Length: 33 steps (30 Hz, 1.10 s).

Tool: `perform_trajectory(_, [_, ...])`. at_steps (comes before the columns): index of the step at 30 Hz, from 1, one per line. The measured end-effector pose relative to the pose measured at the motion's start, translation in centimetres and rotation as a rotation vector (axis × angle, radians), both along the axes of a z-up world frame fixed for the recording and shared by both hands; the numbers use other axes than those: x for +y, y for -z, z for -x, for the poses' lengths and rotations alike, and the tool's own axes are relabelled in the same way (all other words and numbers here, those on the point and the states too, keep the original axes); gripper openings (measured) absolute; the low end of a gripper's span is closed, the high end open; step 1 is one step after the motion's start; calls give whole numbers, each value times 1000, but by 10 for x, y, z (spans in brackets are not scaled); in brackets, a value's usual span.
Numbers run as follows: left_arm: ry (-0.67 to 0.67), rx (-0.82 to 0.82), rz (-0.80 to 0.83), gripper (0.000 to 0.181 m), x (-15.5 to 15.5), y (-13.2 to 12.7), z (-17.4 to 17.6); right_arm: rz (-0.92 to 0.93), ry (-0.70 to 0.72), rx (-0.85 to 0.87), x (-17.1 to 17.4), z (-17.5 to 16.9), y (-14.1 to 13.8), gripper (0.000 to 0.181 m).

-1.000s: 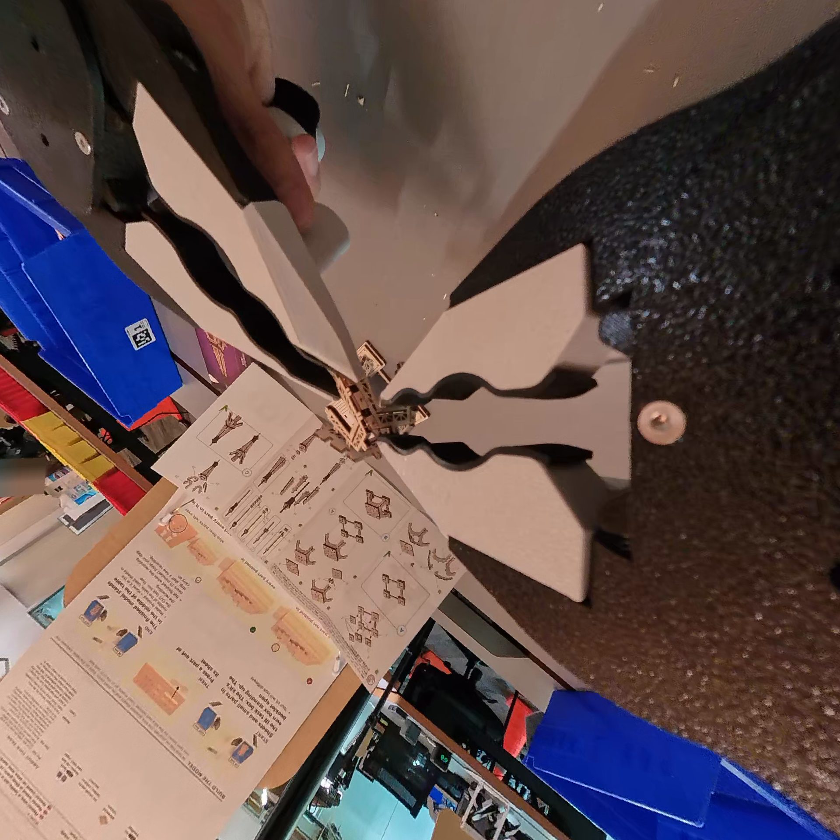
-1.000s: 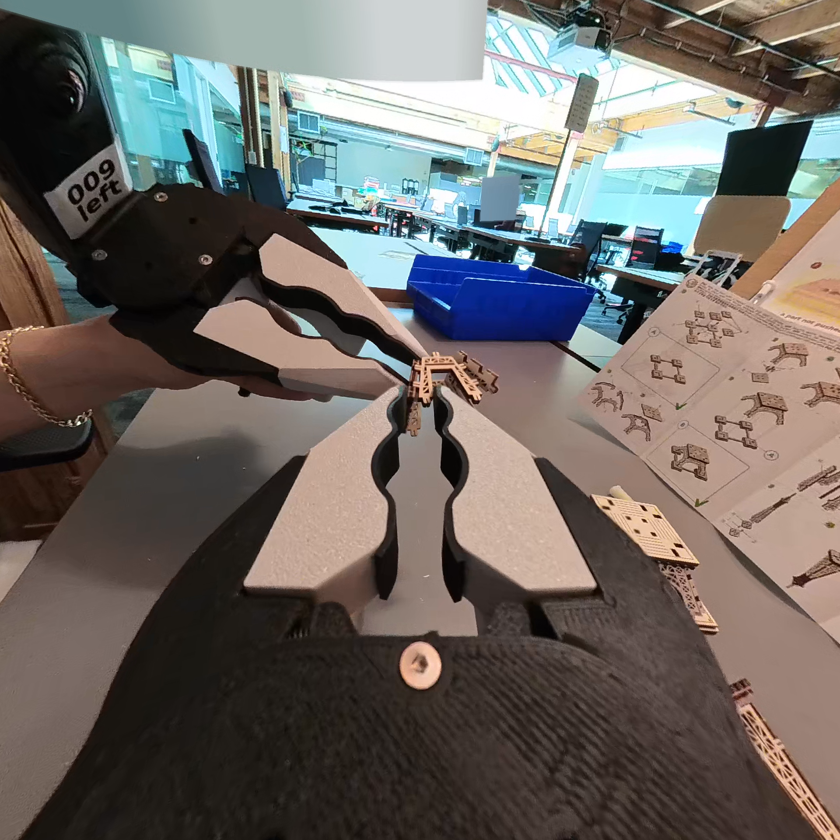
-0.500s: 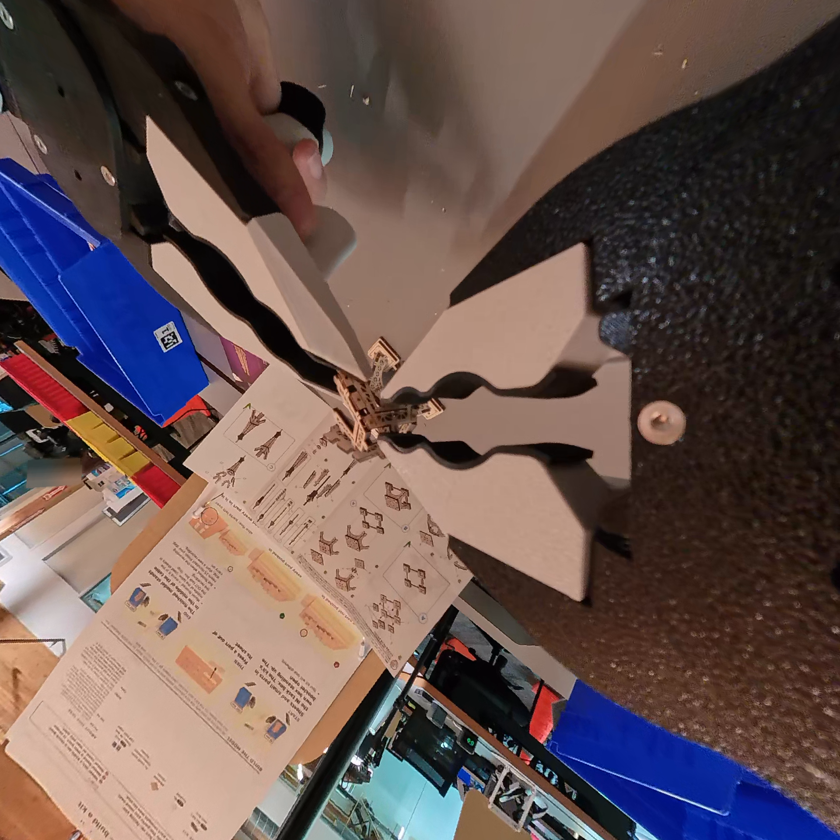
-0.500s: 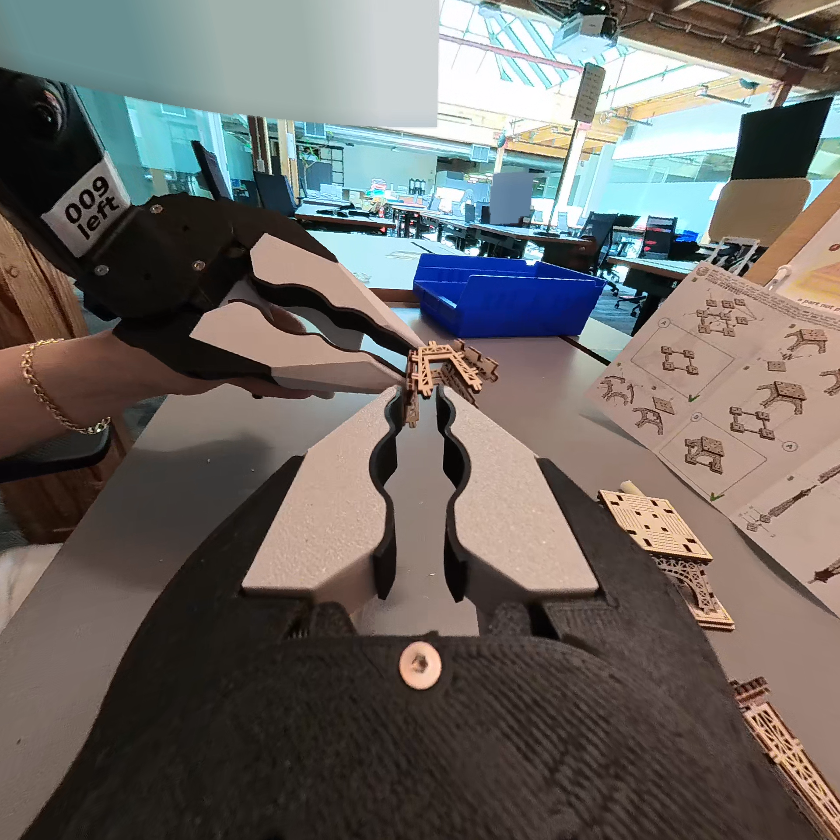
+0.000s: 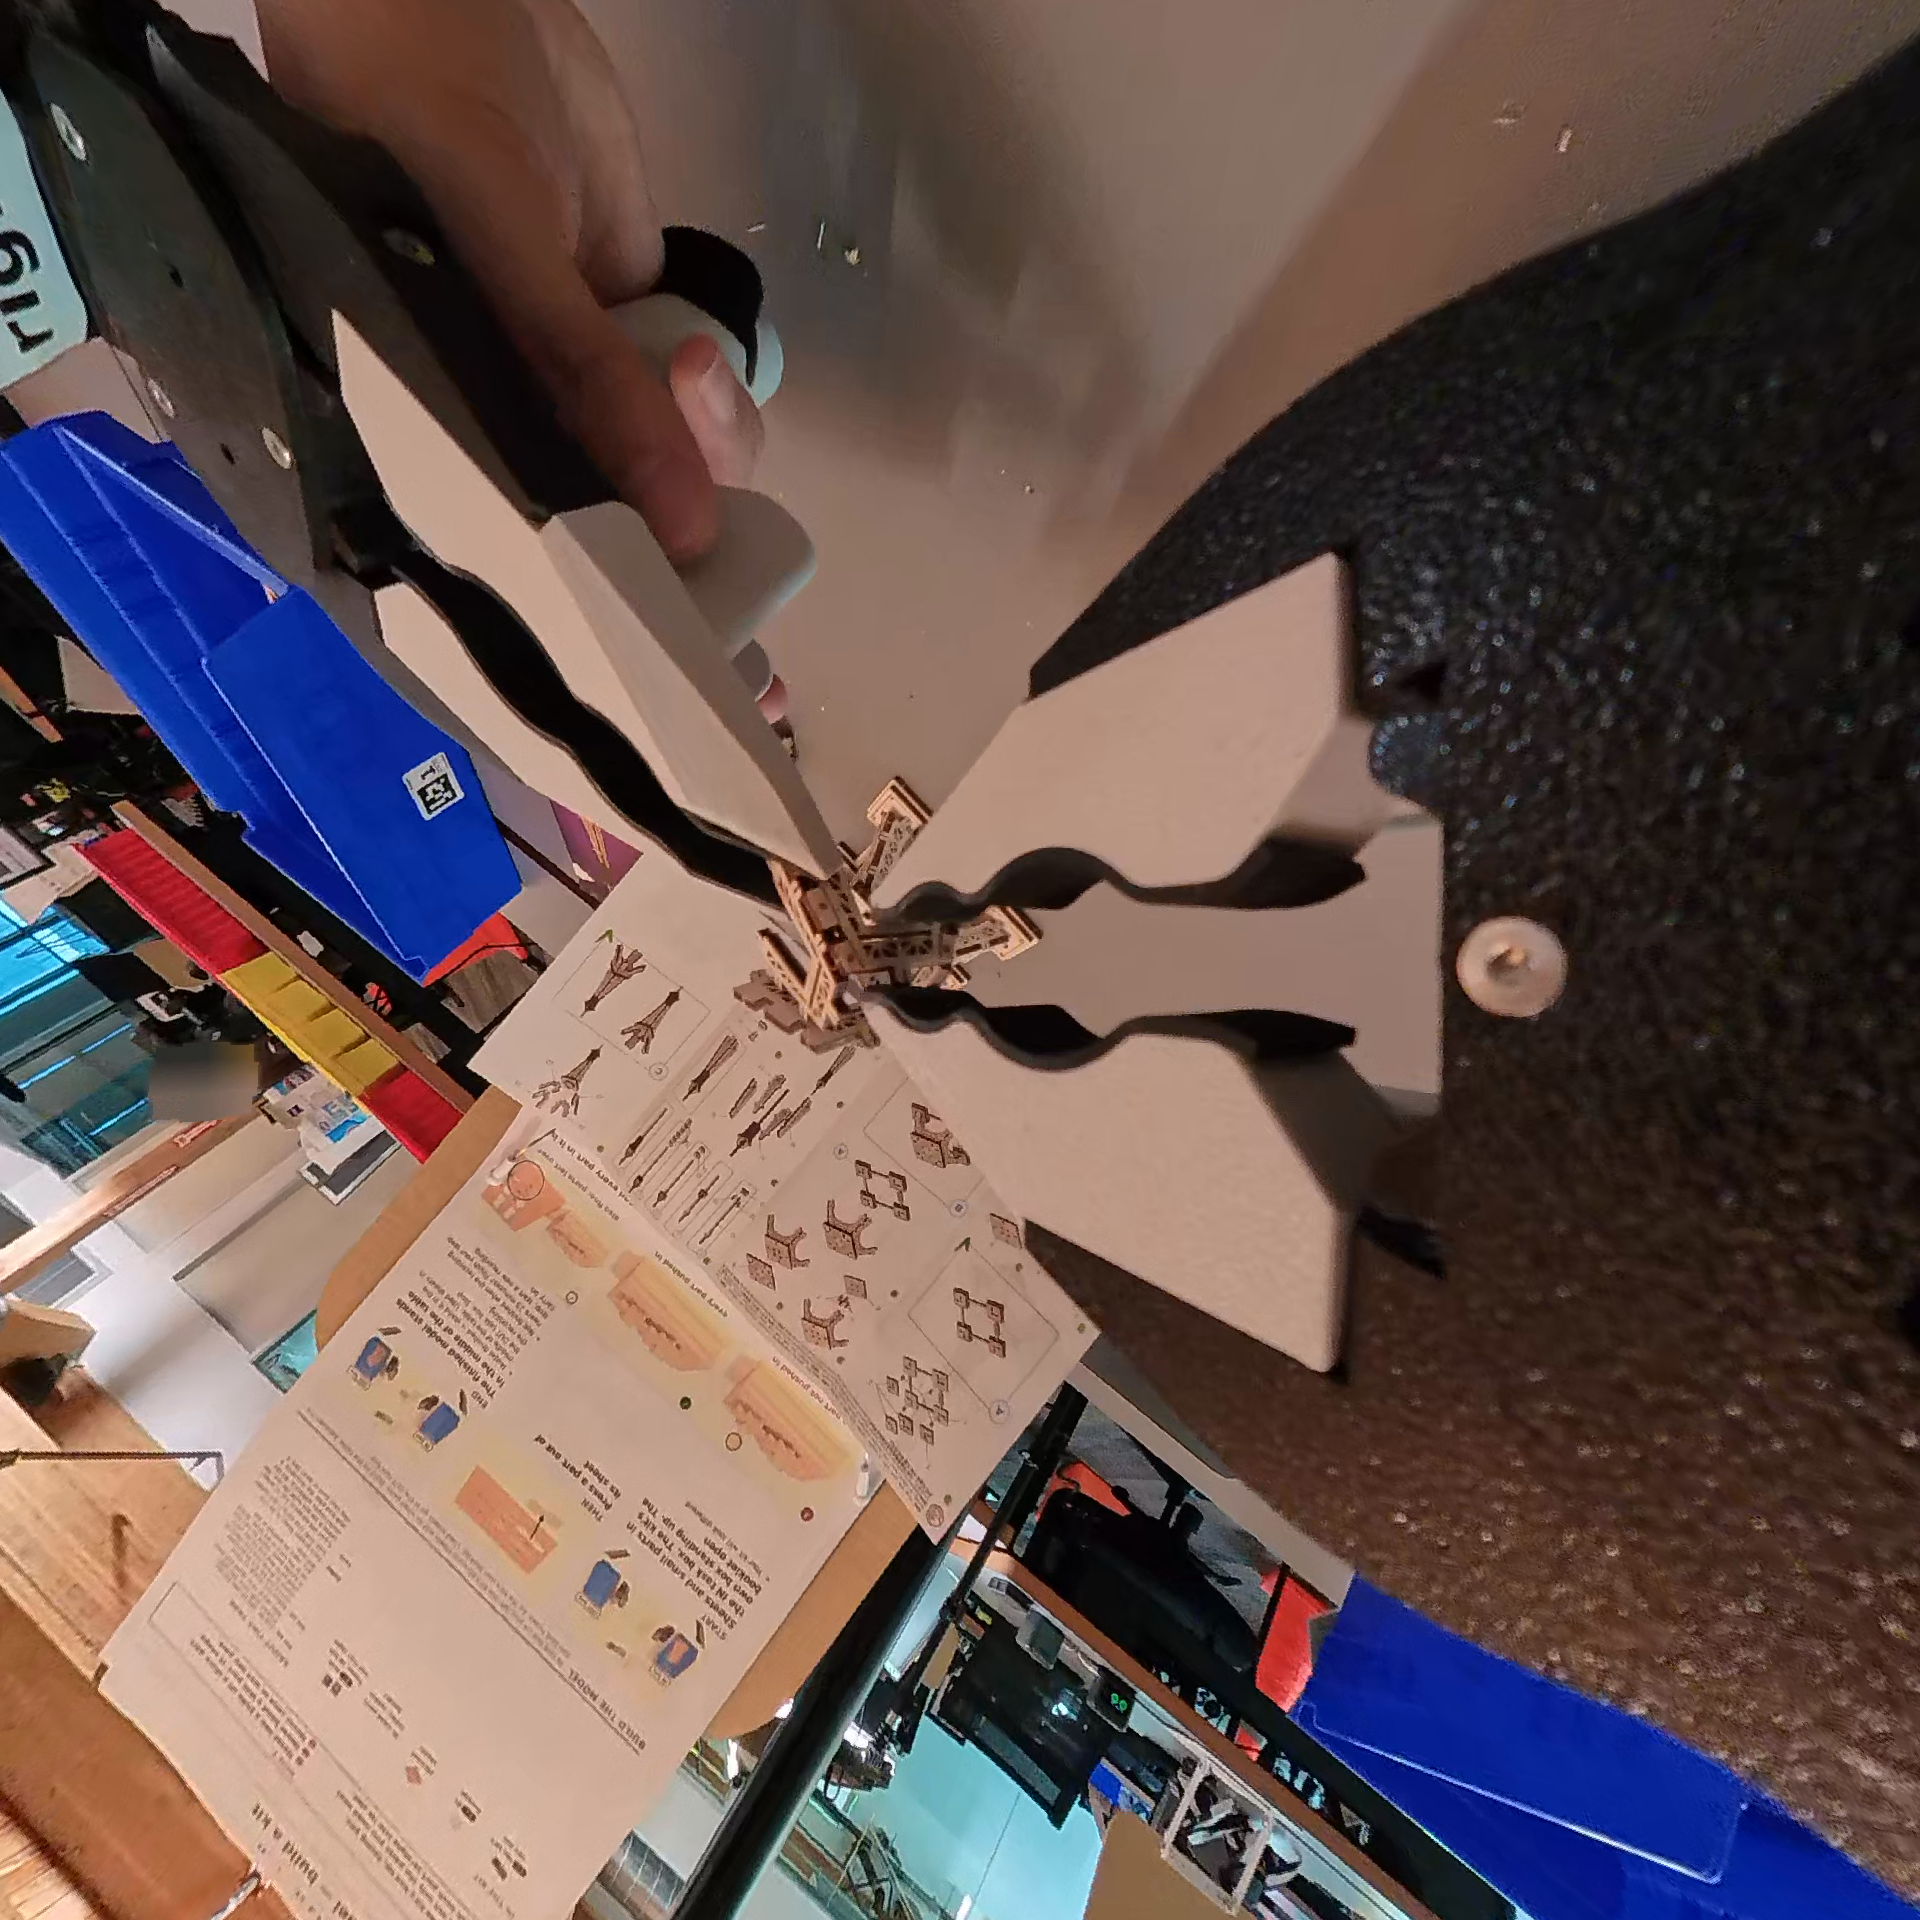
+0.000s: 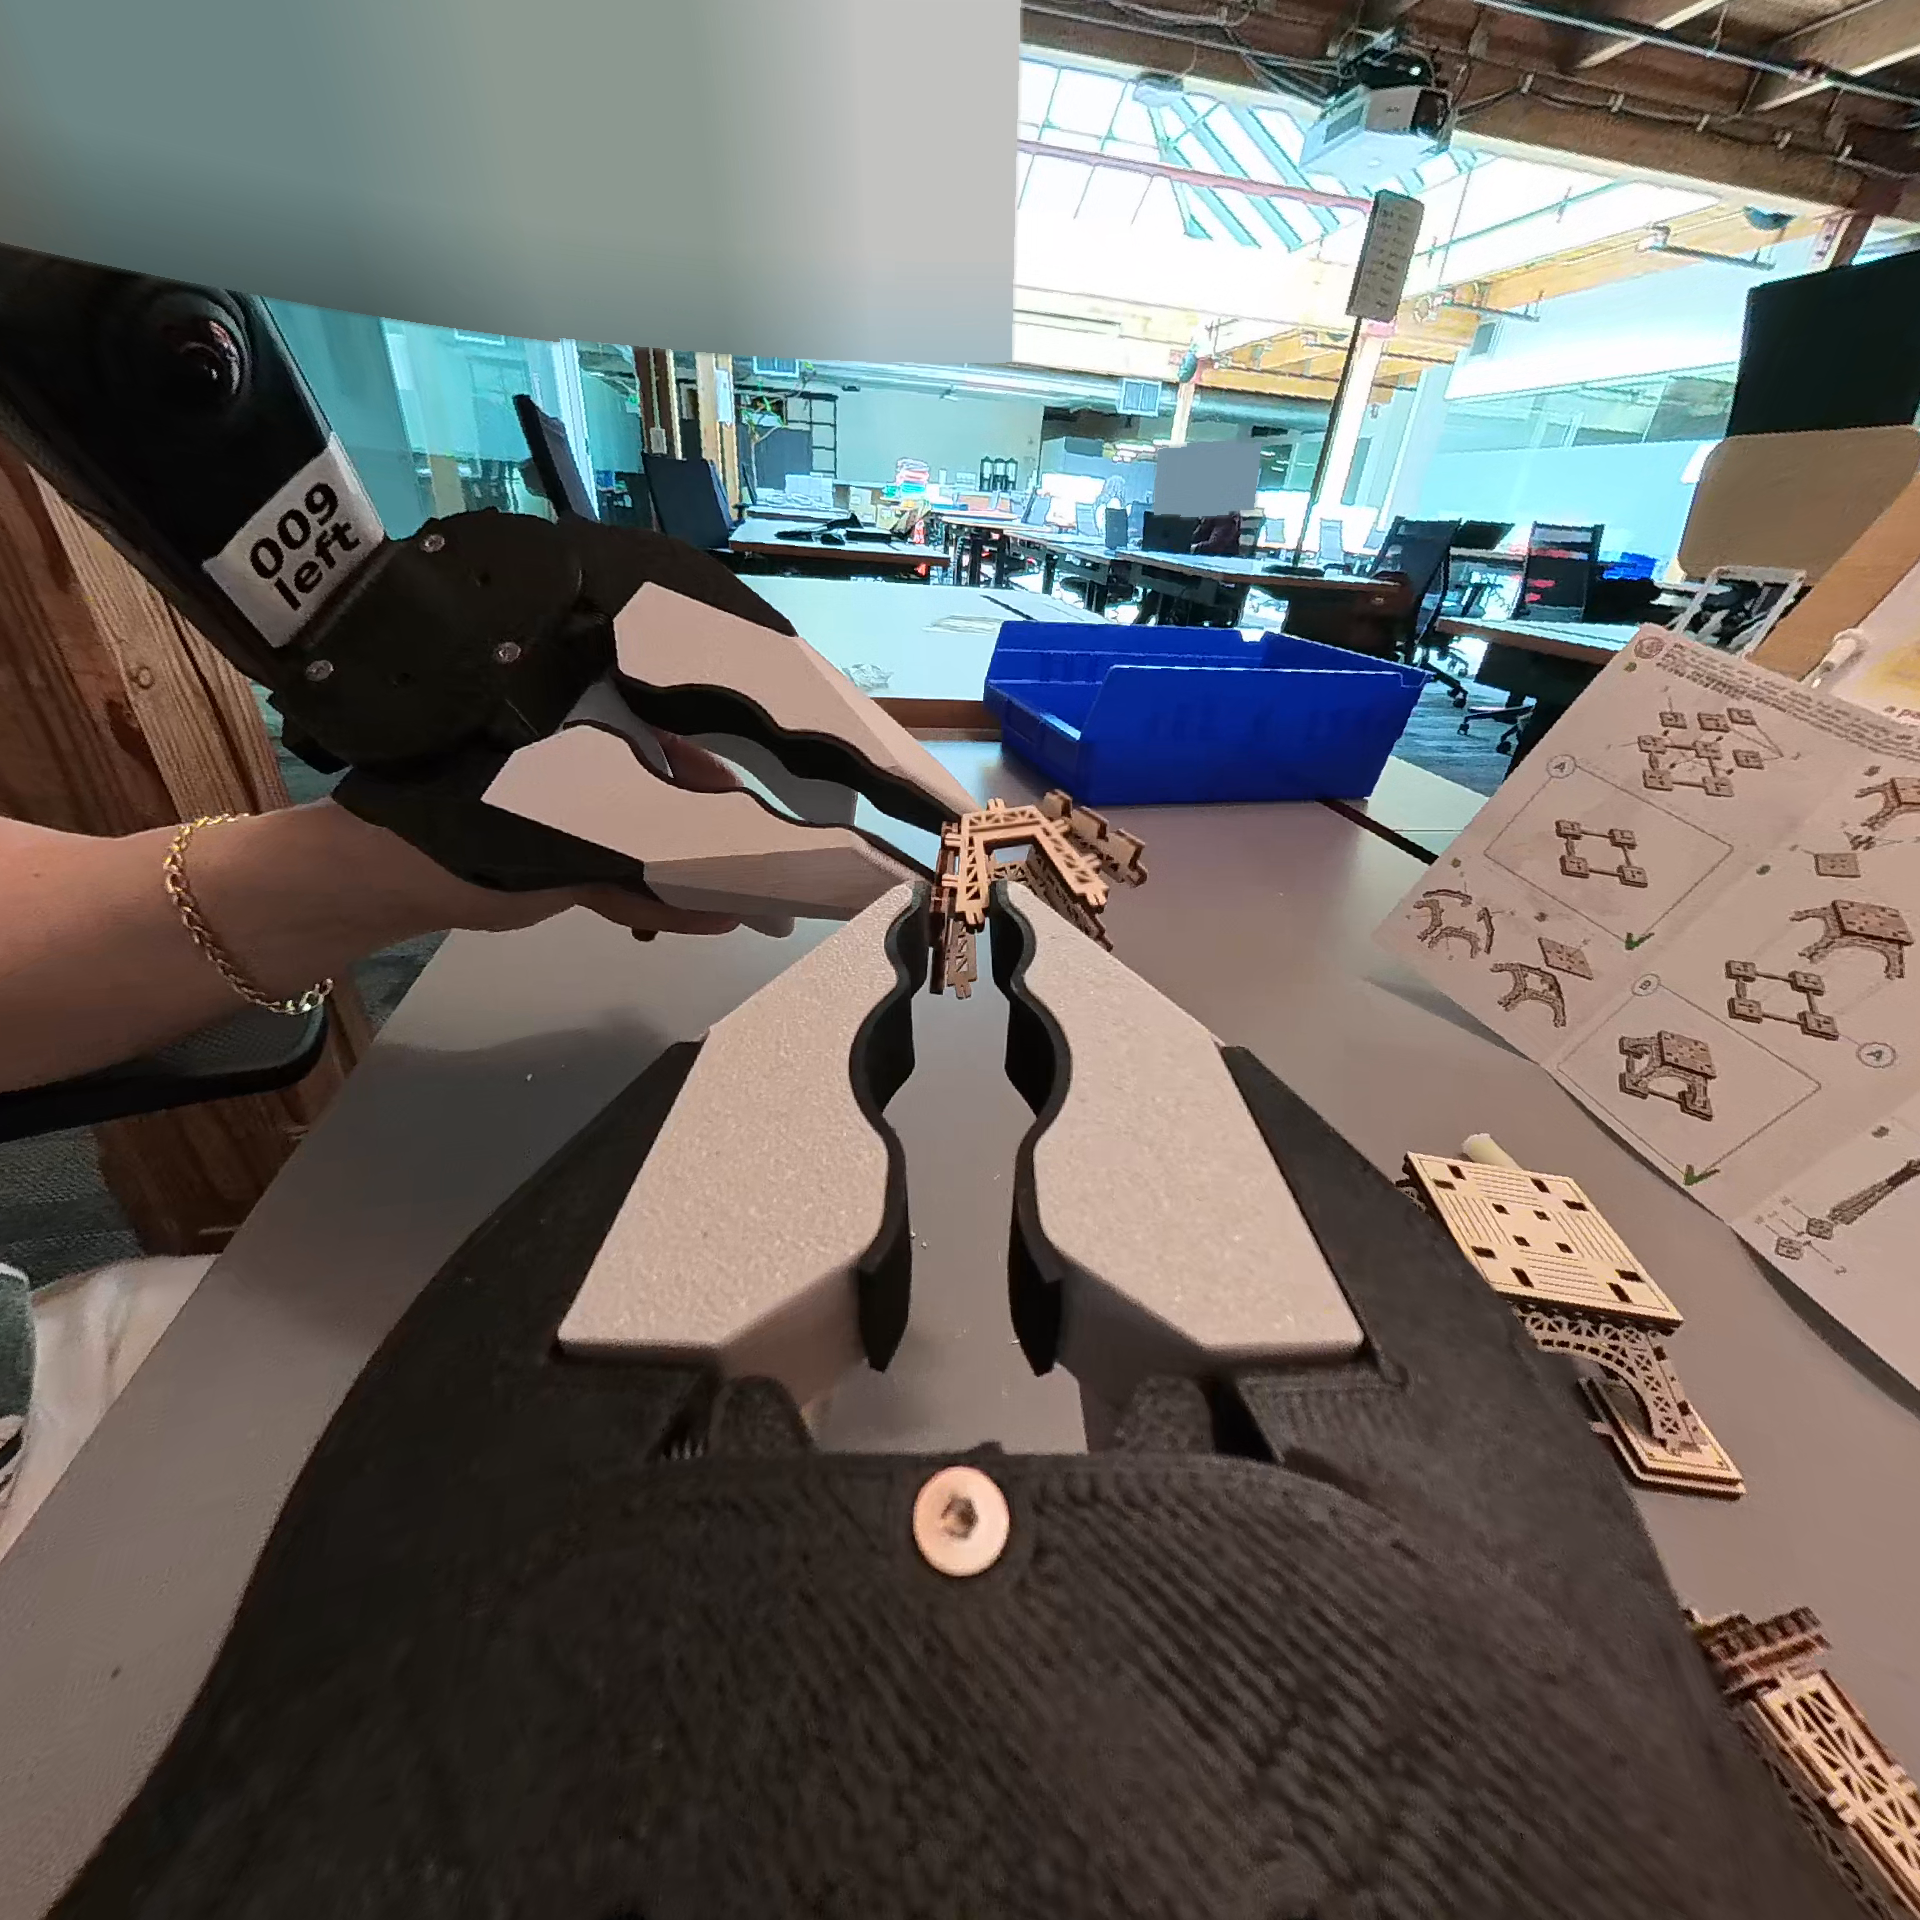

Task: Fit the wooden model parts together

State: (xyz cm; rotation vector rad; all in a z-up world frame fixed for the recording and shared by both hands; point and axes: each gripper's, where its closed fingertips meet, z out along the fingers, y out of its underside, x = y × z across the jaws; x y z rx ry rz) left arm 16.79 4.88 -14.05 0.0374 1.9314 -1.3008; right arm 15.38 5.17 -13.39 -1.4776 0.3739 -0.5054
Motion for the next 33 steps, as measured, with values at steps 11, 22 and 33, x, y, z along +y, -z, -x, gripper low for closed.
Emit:
perform_trajectory(11, [-28,25,0,9,1,3,-3,82,42,-35,1,-3,5,9])
perform_trajectory(22, [-3,101,25,9,1,5,-2,89,36,-78,-1,0,5,9])
perform_trajectory(33, [-3,131,42,9,3,4,-3,83,32,-56,1,0,4,8])
